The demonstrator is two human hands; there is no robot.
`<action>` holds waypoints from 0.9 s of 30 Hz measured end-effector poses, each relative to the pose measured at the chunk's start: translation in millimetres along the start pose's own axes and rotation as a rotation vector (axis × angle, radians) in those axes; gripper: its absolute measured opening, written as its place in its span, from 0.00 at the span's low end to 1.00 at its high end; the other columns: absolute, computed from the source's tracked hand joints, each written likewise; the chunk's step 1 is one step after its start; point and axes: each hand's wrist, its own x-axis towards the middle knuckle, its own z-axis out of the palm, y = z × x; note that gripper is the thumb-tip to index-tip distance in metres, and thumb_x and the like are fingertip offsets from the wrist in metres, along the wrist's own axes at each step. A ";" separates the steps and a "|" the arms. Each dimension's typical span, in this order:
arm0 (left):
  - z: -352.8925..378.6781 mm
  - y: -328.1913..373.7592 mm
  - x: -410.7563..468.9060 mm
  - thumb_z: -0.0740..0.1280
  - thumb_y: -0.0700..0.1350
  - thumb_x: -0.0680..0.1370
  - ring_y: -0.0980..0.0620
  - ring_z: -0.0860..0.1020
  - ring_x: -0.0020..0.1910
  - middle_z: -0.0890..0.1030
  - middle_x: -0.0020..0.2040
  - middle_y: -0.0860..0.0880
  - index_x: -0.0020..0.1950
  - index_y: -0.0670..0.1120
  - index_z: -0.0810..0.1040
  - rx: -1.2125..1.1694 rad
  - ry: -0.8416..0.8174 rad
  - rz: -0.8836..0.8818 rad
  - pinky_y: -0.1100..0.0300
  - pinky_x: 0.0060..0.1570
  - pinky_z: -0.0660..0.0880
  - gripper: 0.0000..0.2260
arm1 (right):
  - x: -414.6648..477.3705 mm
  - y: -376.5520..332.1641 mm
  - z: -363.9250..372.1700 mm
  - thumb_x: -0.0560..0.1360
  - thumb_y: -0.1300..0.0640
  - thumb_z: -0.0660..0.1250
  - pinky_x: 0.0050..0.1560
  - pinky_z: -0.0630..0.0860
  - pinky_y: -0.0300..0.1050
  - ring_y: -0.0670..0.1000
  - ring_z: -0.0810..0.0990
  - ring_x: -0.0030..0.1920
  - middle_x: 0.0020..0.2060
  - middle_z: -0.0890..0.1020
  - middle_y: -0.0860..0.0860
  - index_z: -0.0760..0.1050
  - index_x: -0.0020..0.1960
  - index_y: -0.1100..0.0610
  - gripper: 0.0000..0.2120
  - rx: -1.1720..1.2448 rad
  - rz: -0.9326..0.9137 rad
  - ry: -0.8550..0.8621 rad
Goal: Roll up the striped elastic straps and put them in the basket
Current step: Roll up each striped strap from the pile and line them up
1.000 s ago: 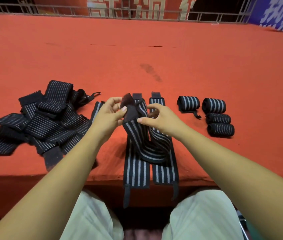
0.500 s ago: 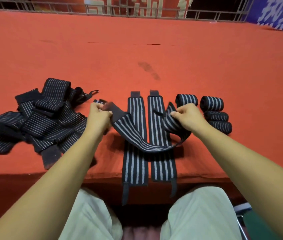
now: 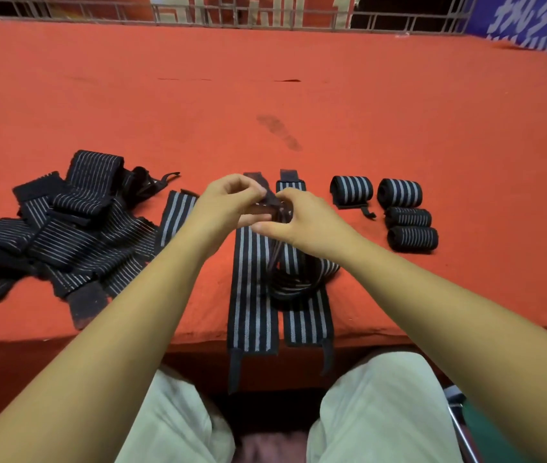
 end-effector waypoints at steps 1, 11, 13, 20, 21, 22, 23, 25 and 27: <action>0.1 0.7 -0.5 0.67 0.39 0.80 0.46 0.84 0.48 0.83 0.50 0.40 0.47 0.43 0.80 0.019 -0.048 0.020 0.53 0.50 0.82 0.03 | 1.1 0.5 0.0 0.75 0.45 0.71 0.31 0.66 0.33 0.38 0.74 0.33 0.35 0.77 0.43 0.73 0.43 0.46 0.09 0.010 -0.009 0.059; 0.8 -31.1 -9.7 0.76 0.55 0.71 0.55 0.80 0.62 0.83 0.61 0.52 0.65 0.49 0.78 0.192 -0.296 -0.031 0.53 0.68 0.71 0.25 | 5.1 13.4 -33.0 0.78 0.67 0.68 0.46 0.83 0.49 0.56 0.85 0.49 0.50 0.85 0.60 0.80 0.58 0.65 0.09 0.830 0.118 0.003; 12.8 -35.1 -16.5 0.73 0.45 0.76 0.51 0.81 0.61 0.84 0.60 0.49 0.63 0.45 0.79 0.111 -0.380 -0.033 0.53 0.65 0.73 0.16 | 9.8 18.4 -42.8 0.76 0.66 0.70 0.49 0.82 0.49 0.54 0.85 0.48 0.48 0.86 0.59 0.80 0.57 0.64 0.10 0.822 0.120 0.020; 28.6 -12.7 -26.5 0.67 0.37 0.77 0.43 0.79 0.64 0.79 0.66 0.42 0.70 0.44 0.70 -0.311 -0.503 -0.061 0.53 0.59 0.79 0.21 | 24.4 59.8 -67.1 0.71 0.57 0.78 0.40 0.76 0.57 0.55 0.79 0.40 0.43 0.86 0.61 0.83 0.49 0.60 0.10 0.602 0.278 0.257; 27.5 -10.0 -27.7 0.68 0.38 0.77 0.43 0.78 0.65 0.77 0.69 0.42 0.73 0.46 0.69 -0.313 -0.553 -0.078 0.52 0.60 0.79 0.25 | 25.0 64.9 -69.7 0.72 0.59 0.76 0.39 0.77 0.52 0.54 0.80 0.38 0.41 0.84 0.60 0.83 0.50 0.60 0.08 0.605 0.295 0.285; 25.4 -9.4 -27.8 0.70 0.39 0.75 0.43 0.77 0.67 0.75 0.71 0.44 0.75 0.50 0.68 -0.303 -0.594 -0.094 0.51 0.61 0.78 0.29 | 25.6 69.2 -72.6 0.74 0.61 0.75 0.36 0.77 0.47 0.52 0.80 0.35 0.40 0.83 0.59 0.81 0.52 0.61 0.08 0.616 0.312 0.318; 22.7 -9.0 -27.6 0.71 0.41 0.74 0.44 0.75 0.69 0.73 0.73 0.47 0.76 0.56 0.67 -0.290 -0.626 -0.105 0.50 0.61 0.78 0.32 | 27.2 73.7 -76.1 0.74 0.62 0.74 0.33 0.77 0.42 0.50 0.80 0.30 0.38 0.81 0.58 0.80 0.53 0.61 0.08 0.623 0.332 0.360; 16.2 -10.7 -26.4 0.72 0.42 0.72 0.44 0.73 0.71 0.68 0.77 0.53 0.76 0.64 0.65 -0.270 -0.648 -0.126 0.46 0.61 0.77 0.36 | 30.8 84.9 -82.0 0.75 0.61 0.73 0.22 0.68 0.35 0.45 0.73 0.21 0.34 0.78 0.58 0.79 0.53 0.59 0.08 0.574 0.375 0.427; 9.7 -15.7 -25.0 0.73 0.41 0.72 0.44 0.74 0.70 0.68 0.77 0.51 0.76 0.62 0.65 -0.266 -0.637 -0.177 0.46 0.61 0.78 0.37 | 33.6 93.9 -85.0 0.76 0.61 0.72 0.18 0.63 0.34 0.43 0.70 0.17 0.32 0.77 0.57 0.77 0.53 0.59 0.07 0.546 0.423 0.453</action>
